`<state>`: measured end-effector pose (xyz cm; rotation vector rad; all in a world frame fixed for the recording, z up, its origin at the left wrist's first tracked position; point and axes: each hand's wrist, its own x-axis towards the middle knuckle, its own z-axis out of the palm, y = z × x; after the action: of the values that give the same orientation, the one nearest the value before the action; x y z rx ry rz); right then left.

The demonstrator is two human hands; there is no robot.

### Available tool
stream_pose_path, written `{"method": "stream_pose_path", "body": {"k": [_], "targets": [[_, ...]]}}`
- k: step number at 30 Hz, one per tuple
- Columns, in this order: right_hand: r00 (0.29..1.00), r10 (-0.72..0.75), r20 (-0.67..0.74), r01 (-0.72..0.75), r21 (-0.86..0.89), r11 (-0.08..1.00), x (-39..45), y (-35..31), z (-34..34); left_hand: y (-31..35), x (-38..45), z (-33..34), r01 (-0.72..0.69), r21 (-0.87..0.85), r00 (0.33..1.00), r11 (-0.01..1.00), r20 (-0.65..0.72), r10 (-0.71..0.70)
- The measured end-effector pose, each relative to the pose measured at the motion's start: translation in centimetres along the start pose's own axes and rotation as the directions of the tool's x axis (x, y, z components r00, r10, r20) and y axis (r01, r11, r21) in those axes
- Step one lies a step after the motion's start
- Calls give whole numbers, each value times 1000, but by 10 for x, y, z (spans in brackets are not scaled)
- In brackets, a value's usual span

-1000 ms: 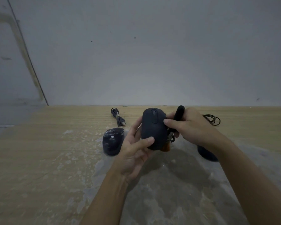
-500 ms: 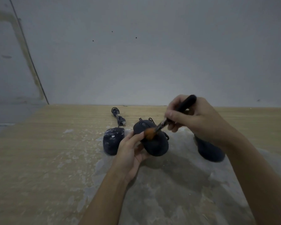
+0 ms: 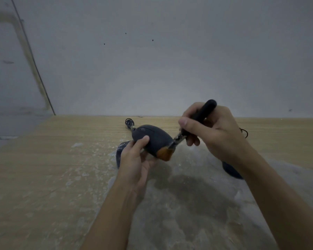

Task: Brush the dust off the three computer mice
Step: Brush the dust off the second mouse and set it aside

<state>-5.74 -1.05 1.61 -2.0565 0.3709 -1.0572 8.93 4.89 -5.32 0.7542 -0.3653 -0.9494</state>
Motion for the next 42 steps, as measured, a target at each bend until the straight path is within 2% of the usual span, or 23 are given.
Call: {"method": "stream_pose_path", "body": {"k": [2, 5, 8, 10, 12, 14, 17, 19, 21, 23, 24, 27, 29, 31, 33, 36, 39, 42], "targets": [[1000, -17, 22, 18, -22, 1000, 0, -1, 3, -2, -1, 0, 5, 36, 1000, 999, 24, -6], [990, 66, 127, -39, -208, 977, -2, -2, -1, -6, -2, 3, 5, 86, 999, 996, 52, -10], [1000, -3, 25, 11, -312, 950, -1, -4, -11, -6, -1, 4, 8, 49, 999, 999, 53, -11], [998, -54, -16, 49, -220, 974, 0, -8, -12, -5, 0, 4, 0, 46, 998, 999, 64, -3], [998, -12, 60, 21, -154, 988, 0, -8, -9, -6, 0, 3, -10, 66, 997, 998, 77, 5], [990, 48, 131, -16, -239, 971, -1, -6, -9, -8, 0, 1, -6, 95, 998, 995, 70, -1], [999, 16, 32, -5, -322, 947, 0, -4, -18, -10, -1, 1, 17, 81, 998, 997, 67, -22], [1000, -14, 2, 15, -211, 977, 0, -7, -19, -10, -1, 1, 13, 76, 997, 997, 80, -19], [995, 24, 99, -10, -148, 989, -1, -8, -14, -10, -2, 2, 1, 95, 996, 995, 89, -9], [976, 87, 202, -42, -219, 975, -1, -6, -11, -13, -2, 2, -3, 127, 998, 992, 64, -5], [973, 105, 208, -48, -259, 965, -1, -5, -13, -15, -2, 1, 6, 128, 999, 992, 48, -13], [988, 56, 141, -26, -205, 978, -1, -9, -17, -17, -2, 1, 20, 124, 998, 992, 62, -28], [985, 29, 172, -8, -125, 992, -1, -12, -12, -14, -3, 2, 10, 135, 993, 991, 111, -25], [972, 69, 225, -43, -117, 992, -2, -9, -5, -14, -3, 3, 11, 133, 991, 991, 132, -29], [964, 131, 232, -98, -148, 984, -2, -5, -8, -15, -3, 2, 28, 143, 994, 989, 97, -42], [979, 144, 148, -110, -216, 970, 0, -3, -25, -17, -2, 2, 43, 114, 997, 993, 65, -51], [996, 64, 64, -57, -107, 993, 1, -4, -28, -16, -5, 5, 38, 94, 996, 995, 76, -46], [973, 134, 185, -120, -88, 989, 0, 0, -23, -16, -6, 3, 35, 110, 995, 993, 89, -44]]}}
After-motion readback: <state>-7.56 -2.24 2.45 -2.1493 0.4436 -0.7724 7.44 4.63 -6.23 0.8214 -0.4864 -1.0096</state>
